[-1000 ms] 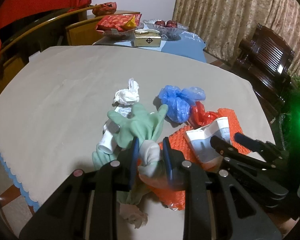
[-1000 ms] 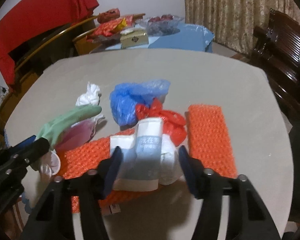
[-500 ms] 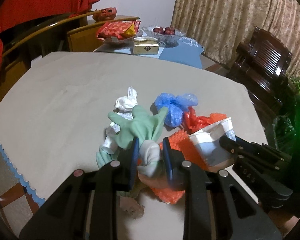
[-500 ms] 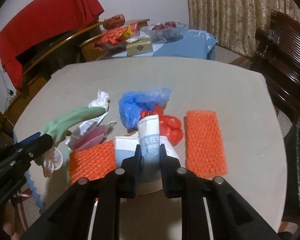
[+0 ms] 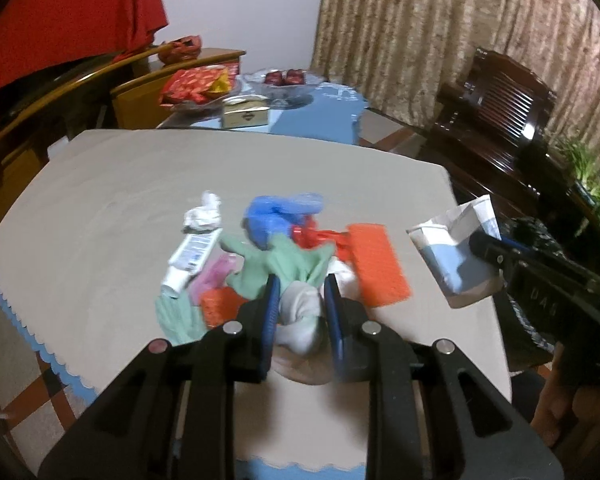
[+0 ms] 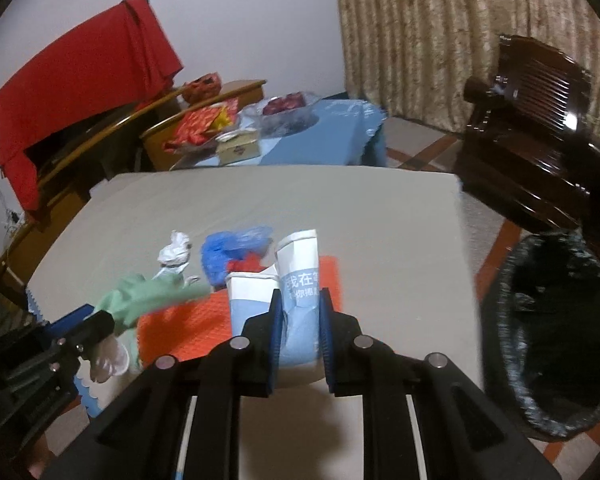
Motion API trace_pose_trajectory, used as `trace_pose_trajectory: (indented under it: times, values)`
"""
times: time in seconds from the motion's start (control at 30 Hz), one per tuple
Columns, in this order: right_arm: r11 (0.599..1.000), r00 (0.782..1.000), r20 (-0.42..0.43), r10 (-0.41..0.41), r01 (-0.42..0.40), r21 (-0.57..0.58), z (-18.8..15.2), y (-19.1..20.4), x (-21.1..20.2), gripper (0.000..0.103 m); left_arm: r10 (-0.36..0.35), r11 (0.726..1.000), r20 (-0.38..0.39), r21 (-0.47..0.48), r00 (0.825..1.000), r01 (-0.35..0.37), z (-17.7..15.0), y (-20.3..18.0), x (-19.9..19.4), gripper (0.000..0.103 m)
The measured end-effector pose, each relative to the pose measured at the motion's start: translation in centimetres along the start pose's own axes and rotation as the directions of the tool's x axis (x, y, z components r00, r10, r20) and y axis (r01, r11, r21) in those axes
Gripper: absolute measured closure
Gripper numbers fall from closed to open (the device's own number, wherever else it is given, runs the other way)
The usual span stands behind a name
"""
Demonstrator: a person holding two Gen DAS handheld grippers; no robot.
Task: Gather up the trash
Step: 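Grasp the white-blue paper cup with the right tool while the left tool holds the glove, then carry the glove and cup over the black bin and open both tools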
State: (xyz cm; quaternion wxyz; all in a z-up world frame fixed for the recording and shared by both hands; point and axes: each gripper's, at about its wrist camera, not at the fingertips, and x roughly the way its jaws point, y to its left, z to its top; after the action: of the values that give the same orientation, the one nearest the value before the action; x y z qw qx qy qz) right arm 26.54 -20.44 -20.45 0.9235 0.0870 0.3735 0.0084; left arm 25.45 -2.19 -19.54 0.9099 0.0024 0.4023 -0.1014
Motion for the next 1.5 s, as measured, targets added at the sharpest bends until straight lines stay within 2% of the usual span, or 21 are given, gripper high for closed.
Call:
trace_pose_trajectory:
  times: [0.43,0.9,1.1,1.27,1.5]
  values:
    - [0.99,0.994,0.039,-0.102,0.098,0.099,-1.1,-9.3,-5.6,0.085,-0.106,0.991,-0.003,0.082,0.994,0.106,-0.2,-10.1,-1.2,0.082]
    - [0.953,0.97,0.066,-0.232,0.214,0.213,-1.4,-21.3,-9.1,0.085,-0.223,0.957,0.002,0.191,0.975,0.219,1.4,-22.6,-0.5,0.082]
    - [0.939,0.963,0.021,-0.268,0.256,0.231,-2.0,-27.1,-8.4,0.085,-0.227,0.952,0.012,0.213,0.974,0.219,1.2,-28.9,1.2,0.082]
    - [0.928,0.957,-0.016,-0.289,0.284,0.243,-3.0,-30.6,-7.1,0.085,-0.262,0.939,-0.016,0.224,0.965,0.259,0.5,-33.0,3.3,0.082]
    - [0.916,0.951,-0.083,-0.297,0.309,0.255,-4.2,-34.6,-4.6,0.085,-0.28,0.928,-0.062,0.239,0.958,0.287,-0.2,-36.8,6.7,0.082]
